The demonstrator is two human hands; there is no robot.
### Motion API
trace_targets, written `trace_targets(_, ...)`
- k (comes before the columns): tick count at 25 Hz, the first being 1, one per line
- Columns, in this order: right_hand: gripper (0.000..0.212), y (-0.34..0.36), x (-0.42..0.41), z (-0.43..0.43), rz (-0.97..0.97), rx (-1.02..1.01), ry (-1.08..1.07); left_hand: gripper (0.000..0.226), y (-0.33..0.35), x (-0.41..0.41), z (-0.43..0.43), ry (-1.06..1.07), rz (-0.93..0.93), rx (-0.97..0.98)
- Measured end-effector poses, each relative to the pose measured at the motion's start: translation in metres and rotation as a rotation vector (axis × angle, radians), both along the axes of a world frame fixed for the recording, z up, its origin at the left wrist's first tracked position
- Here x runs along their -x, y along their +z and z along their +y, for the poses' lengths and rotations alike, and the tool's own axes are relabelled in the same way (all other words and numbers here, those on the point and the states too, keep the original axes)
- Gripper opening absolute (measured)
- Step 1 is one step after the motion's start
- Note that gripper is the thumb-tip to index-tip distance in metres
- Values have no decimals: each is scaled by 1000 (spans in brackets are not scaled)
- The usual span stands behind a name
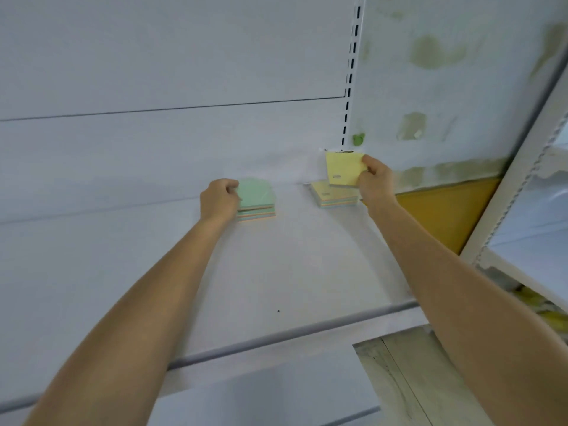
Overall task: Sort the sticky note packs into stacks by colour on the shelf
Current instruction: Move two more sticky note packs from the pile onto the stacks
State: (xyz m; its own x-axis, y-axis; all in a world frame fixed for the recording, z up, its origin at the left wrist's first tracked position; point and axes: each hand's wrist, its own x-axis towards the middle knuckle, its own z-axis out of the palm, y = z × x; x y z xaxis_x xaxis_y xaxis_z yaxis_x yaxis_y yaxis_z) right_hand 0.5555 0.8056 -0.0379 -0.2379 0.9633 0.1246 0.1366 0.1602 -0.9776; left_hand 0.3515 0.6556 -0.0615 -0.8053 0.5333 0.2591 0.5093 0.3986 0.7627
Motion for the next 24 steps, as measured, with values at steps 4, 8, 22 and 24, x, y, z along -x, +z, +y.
trace_targets(4, 53, -12, 8, -8, -54, -57, 45, 38, -13, -8, -6, 17, -107, -6)
trace_targets(8, 48, -16, 8, 0, -118, -105, 0, 48, -14, -9, -6, -52, -132, 9)
trace_targets(22, 50, -28, 8, -3, -624, -252, 171, 43, -16, -19, -13, -97, -110, -11)
trace_targets(24, 53, -28, 7, -3, -612, -253, 180, 44, -16, -19, -13, -88, -102, -14)
